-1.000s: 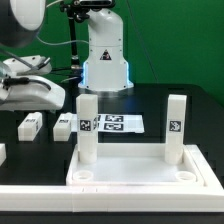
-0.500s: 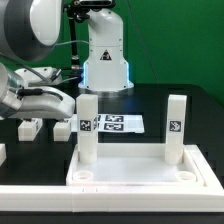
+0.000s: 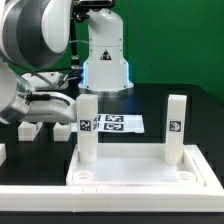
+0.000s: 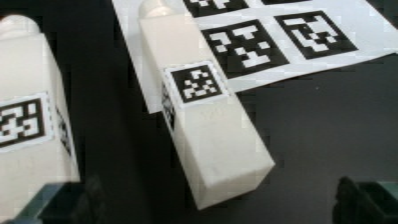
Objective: Assemble desk
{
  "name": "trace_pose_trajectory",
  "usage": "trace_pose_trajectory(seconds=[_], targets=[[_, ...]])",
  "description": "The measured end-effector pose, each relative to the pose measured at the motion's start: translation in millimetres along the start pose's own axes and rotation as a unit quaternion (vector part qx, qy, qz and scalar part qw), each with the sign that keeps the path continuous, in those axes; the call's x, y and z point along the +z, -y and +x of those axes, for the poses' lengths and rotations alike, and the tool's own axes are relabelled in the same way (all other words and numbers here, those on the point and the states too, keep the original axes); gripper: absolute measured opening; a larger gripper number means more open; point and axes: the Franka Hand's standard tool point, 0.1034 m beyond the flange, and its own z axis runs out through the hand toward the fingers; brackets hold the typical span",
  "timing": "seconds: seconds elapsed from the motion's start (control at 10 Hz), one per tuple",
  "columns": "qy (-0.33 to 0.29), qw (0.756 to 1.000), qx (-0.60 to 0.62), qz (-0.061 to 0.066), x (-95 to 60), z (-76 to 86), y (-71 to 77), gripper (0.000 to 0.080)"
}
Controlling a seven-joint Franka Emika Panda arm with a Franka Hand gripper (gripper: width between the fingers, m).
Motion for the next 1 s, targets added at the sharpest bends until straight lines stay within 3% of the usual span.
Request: trace_pose_trajectory(seconds=[0.5,1.0], targets=[[-0.001,1.000,-0.001,0.000,-2.3,-1.8,0.3,0.0649],[0.007,1.000,0.003,0.003,16.5,-13.1,-1.3,0.0649]])
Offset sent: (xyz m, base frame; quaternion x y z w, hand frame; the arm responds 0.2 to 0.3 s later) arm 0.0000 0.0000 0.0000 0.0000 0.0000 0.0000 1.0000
